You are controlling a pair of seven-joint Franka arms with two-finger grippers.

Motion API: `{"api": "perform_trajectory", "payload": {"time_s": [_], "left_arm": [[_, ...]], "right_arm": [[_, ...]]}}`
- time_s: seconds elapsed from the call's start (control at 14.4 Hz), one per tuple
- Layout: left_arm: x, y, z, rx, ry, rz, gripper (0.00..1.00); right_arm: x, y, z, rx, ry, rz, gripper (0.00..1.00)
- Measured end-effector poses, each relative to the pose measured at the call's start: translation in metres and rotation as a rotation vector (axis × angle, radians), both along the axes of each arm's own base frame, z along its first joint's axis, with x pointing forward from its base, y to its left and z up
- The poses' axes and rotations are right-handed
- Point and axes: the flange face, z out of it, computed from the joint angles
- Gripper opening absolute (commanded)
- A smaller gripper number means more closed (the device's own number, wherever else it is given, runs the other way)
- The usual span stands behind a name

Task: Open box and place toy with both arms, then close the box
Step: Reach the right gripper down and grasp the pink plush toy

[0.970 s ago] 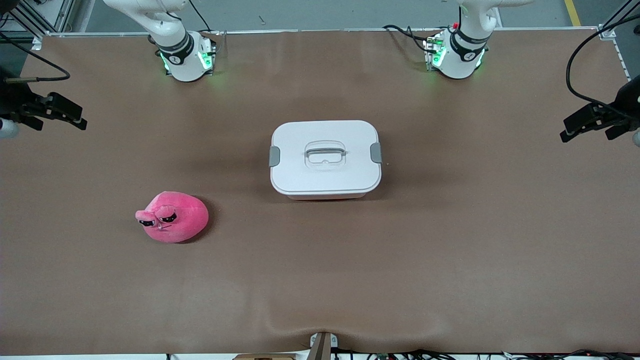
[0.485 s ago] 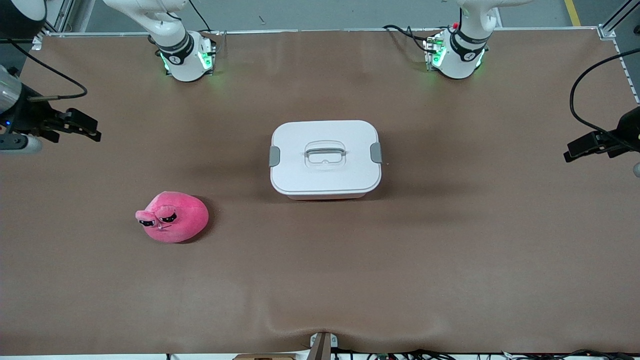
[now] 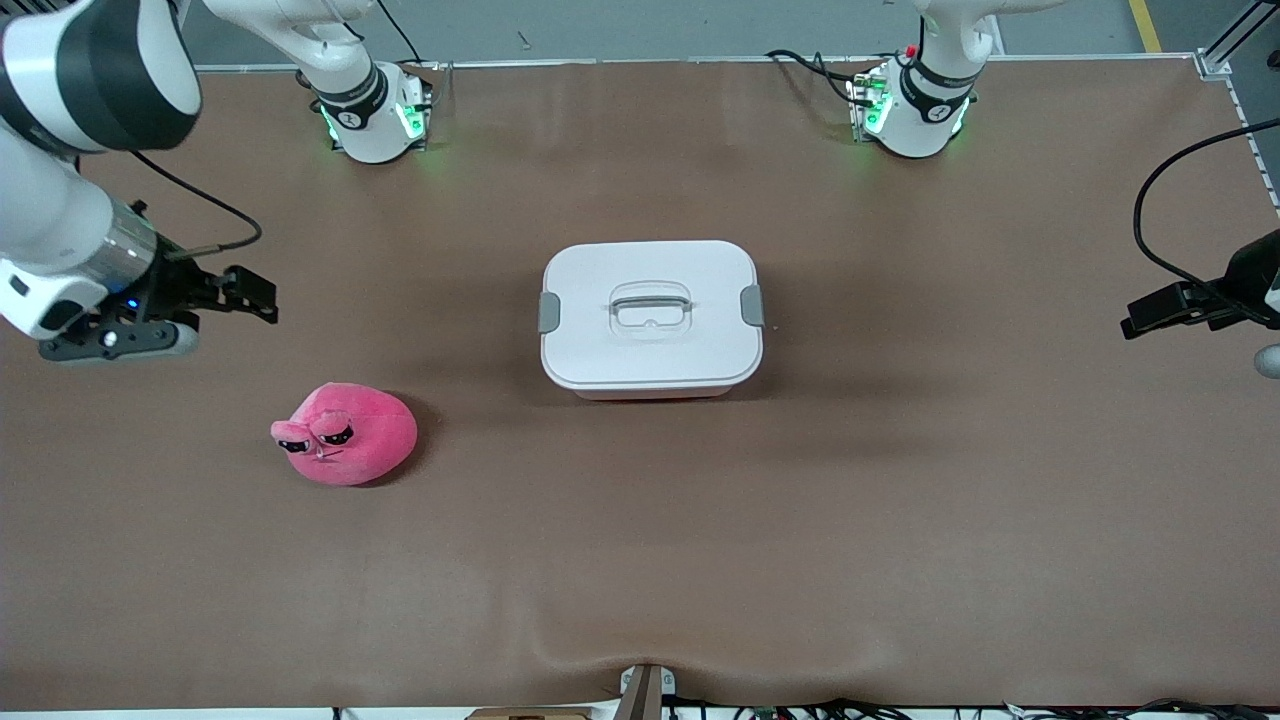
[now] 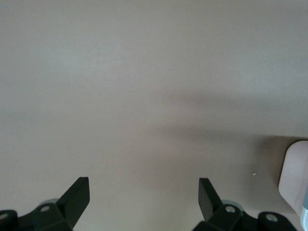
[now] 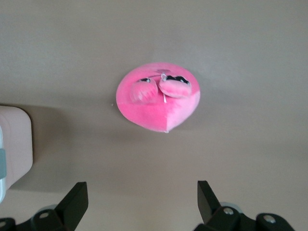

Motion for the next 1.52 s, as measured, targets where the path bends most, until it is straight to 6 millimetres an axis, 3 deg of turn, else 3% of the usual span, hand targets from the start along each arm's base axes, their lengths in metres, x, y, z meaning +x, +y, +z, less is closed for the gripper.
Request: {"api": "perform_trajectory", "payload": {"time_s": [0.28, 0.55, 0.83, 1.18, 1.52], "left_arm": [[0.002, 0.000, -0.002, 0.000, 0.000, 0.002, 1.00], [0.004, -0.001, -0.004, 0.002, -0.008, 0.054, 1.00], [0.005, -0.002, -0.004, 0.005, -0.007, 0.143, 1.00], [0.005, -0.006, -0.005, 0.009, -0.003, 0.290, 1.00], [0.008, -0.036, -0.014, 0.019, 0.018, 0.450, 1.00]], "right_arm": [[0.014, 0.018, -0.031, -0.006, -0.005, 0.033, 1.00], [0.022, 0.027, -0.085, -0.029, -0.064, 0.190, 1.00], [0.033, 0.028, -0.108, -0.036, -0.101, 0.320, 1.00], [0.047, 0.028, -0.151, -0.043, -0.105, 0.414, 1.00], [0.049, 0.028, -0.172, -0.040, -0.075, 0.422, 1.00]]}}
